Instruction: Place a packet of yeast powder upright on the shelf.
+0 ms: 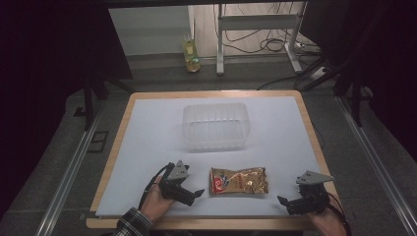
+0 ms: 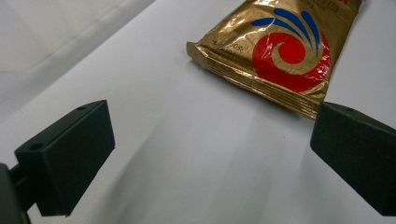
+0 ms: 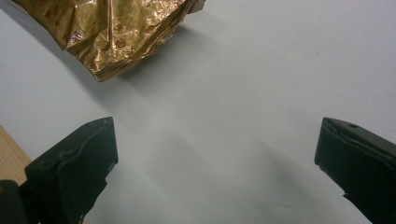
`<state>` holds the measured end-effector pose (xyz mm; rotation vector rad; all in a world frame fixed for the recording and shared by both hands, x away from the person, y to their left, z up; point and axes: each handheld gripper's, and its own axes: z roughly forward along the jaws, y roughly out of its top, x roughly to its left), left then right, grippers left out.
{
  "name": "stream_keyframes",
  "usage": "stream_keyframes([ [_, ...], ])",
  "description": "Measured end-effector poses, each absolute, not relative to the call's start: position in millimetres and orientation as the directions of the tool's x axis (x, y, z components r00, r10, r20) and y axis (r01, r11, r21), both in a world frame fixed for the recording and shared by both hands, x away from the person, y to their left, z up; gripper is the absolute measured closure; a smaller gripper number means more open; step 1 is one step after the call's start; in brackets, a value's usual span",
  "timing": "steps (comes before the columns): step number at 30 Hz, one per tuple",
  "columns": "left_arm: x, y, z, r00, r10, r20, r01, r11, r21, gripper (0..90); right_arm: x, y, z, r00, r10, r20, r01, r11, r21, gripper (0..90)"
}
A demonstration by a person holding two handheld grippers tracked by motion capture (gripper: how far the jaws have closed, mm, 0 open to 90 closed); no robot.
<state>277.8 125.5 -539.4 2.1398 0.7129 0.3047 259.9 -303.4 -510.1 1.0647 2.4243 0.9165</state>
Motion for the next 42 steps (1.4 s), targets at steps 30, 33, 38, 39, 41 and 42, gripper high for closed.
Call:
stream_keyframes([
  [30,274,108,-523,0.841,0.540,-0.041,0.355,-0.492,0.795,35.6,260,-301,-511,-0.667,0.744,-0.045,0.528,0.514,0.676,0.0],
  [33,275,105,-522,0.850,0.525,-0.045,0.348,-0.496,0.795,44.3,260,-301,-511,-0.669,0.742,-0.042,0.525,0.512,0.680,0.0],
  [38,276,98,-522,0.856,0.515,-0.045,0.342,-0.497,0.798,59.6,260,-300,-511,-0.671,0.740,-0.042,0.522,0.512,0.682,0.0],
  [39,277,93,-521,0.853,0.522,-0.030,0.336,-0.504,0.795,63.2,260,-300,-511,-0.672,0.739,-0.043,0.522,0.514,0.680,0.0],
  [41,277,91,-520,0.853,0.521,-0.025,0.332,-0.507,0.795,65.7,260,-300,-512,-0.672,0.739,-0.044,0.522,0.516,0.679,0.0],
  [42,277,89,-520,0.853,0.521,-0.022,0.330,-0.507,0.797,68.4,260,-300,-512,-0.674,0.737,-0.044,0.521,0.517,0.679,0.0],
])
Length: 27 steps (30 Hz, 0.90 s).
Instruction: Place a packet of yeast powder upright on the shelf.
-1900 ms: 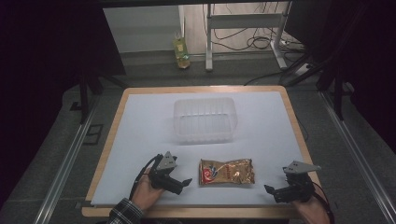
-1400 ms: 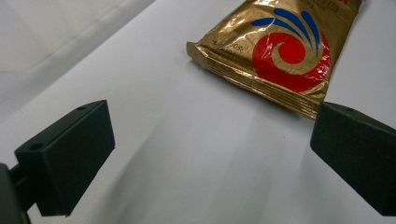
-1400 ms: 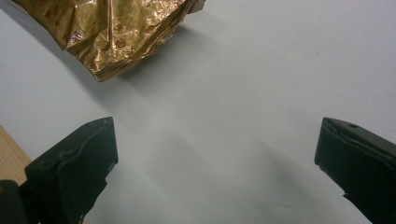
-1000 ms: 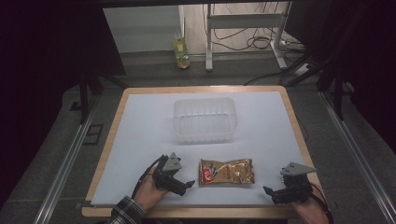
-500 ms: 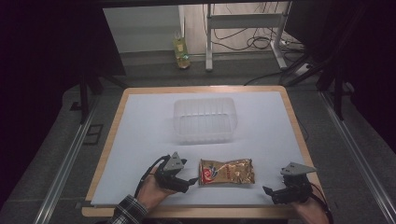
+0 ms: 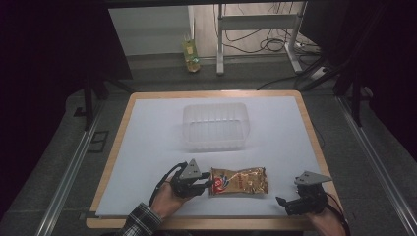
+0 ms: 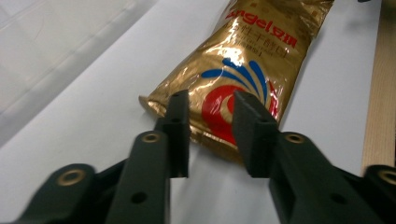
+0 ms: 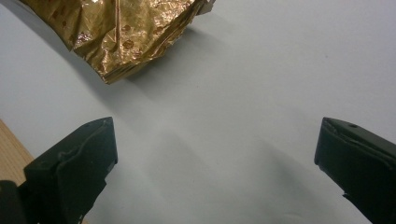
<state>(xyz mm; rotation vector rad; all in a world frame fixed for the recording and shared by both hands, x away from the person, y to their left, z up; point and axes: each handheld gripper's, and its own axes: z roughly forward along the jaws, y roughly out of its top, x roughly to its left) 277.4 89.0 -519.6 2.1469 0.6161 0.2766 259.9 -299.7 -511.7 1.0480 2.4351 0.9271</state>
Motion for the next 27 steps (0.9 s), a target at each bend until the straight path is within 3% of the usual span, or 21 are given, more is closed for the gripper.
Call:
stream_keyframes([
  [9,279,74,-519,0.869,0.495,0.010,0.287,-0.519,0.805,88.9,261,-297,-512,-0.675,0.736,-0.039,0.526,0.518,0.674,0.0],
  [27,292,64,-531,0.887,0.461,-0.019,0.296,-0.536,0.790,89.4,262,-295,-513,-0.679,0.734,-0.031,0.533,0.521,0.667,0.0],
])
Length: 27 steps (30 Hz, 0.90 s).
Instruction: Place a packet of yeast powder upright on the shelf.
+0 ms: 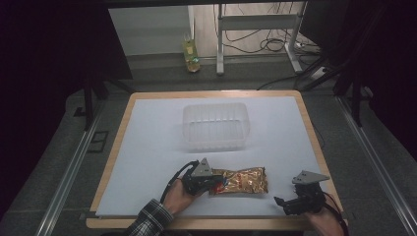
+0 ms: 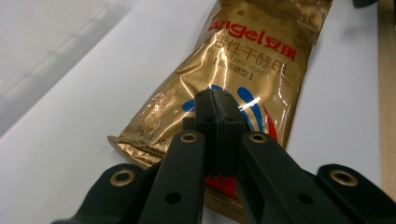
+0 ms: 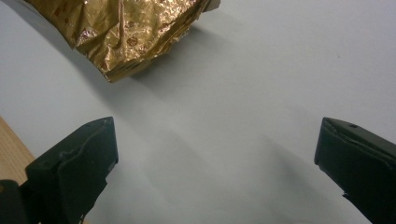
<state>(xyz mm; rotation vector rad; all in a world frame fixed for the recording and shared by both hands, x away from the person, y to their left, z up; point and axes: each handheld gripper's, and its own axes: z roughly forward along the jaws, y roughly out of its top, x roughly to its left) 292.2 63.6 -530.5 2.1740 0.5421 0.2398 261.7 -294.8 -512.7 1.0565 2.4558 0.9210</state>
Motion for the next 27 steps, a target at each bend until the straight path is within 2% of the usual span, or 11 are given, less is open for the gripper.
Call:
stream_keyframes([
  [27,281,65,-533,0.864,0.499,0.059,0.290,-0.591,0.753,89.8,262,-297,-512,-0.662,0.750,0.017,0.568,0.486,0.664,0.0],
])
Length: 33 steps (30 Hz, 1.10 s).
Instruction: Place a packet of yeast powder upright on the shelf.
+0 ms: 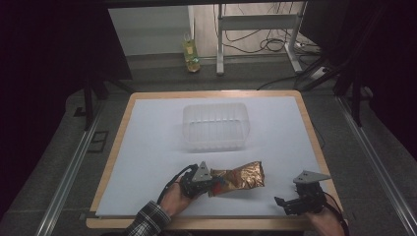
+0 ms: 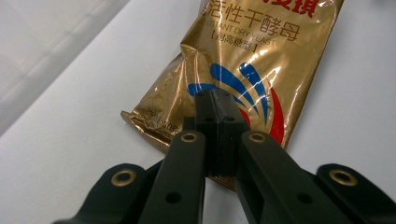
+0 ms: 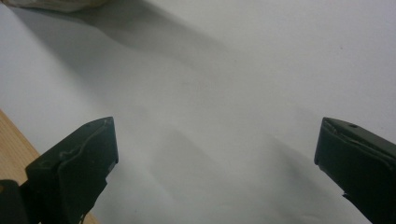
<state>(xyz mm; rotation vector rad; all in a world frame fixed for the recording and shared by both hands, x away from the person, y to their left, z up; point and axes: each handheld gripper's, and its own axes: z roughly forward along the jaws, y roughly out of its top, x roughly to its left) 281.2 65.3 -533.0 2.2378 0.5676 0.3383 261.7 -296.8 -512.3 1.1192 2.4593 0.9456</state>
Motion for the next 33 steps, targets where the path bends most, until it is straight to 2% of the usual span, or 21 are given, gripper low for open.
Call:
stream_keyframes([
  [7,281,66,-534,0.862,0.504,0.057,0.300,-0.597,0.744,89.8,262,-300,-510,-0.655,0.754,0.055,0.579,0.454,0.678,0.0],
  [9,281,67,-539,0.863,0.497,0.086,0.297,-0.639,0.710,89.8,263,-300,-509,-0.654,0.753,0.071,0.584,0.444,0.679,0.0],
  [10,280,68,-541,0.856,0.513,0.055,0.320,-0.611,0.724,89.8,263,-300,-509,-0.654,0.752,0.081,0.587,0.438,0.681,0.0],
  [12,280,67,-540,0.858,0.508,0.069,0.311,-0.624,0.717,89.8,263,-301,-508,-0.655,0.749,0.097,0.590,0.427,0.685,0.0],
  [24,283,69,-540,0.858,0.514,0.025,0.338,-0.600,0.725,89.7,267,-299,-501,-0.645,0.734,0.211,0.632,0.358,0.687,0.0],
  [33,284,70,-540,0.859,0.511,0.022,0.339,-0.601,0.724,89.7,275,-287,-496,-0.648,0.713,0.268,0.663,0.354,0.660,0.9],
])
